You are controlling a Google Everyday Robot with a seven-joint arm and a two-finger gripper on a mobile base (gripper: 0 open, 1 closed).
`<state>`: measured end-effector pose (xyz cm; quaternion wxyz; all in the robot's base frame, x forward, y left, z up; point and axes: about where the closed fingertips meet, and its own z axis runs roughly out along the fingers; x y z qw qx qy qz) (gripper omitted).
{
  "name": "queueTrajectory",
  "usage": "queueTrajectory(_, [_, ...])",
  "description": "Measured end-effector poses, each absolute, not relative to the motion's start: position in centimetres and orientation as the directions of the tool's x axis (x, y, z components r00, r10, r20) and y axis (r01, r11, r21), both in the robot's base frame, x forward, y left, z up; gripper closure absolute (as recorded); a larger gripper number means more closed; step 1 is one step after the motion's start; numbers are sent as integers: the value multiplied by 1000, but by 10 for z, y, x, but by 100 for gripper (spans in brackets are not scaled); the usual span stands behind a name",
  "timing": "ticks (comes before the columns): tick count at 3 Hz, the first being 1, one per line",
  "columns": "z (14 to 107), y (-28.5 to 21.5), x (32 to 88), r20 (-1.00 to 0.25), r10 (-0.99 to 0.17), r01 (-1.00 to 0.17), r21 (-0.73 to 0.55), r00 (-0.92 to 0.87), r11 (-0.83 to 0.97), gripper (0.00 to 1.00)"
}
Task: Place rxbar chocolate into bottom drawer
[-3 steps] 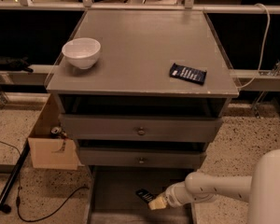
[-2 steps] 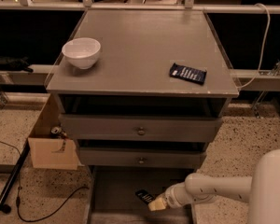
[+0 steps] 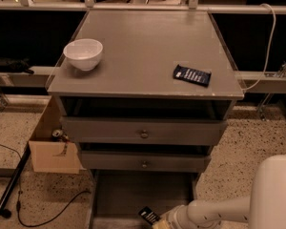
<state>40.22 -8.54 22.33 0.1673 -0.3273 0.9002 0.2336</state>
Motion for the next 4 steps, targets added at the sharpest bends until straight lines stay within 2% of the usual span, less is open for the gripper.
queueTrajectory(1, [223,-85,403,-455,-510,-667,310,-730,677,100])
queueTrajectory(2, [226,-83,431,-456,-520,-676,302,-722,672,100])
queueTrajectory(4, [202,-91,540,-313,-601,-677,381,-736,630,100])
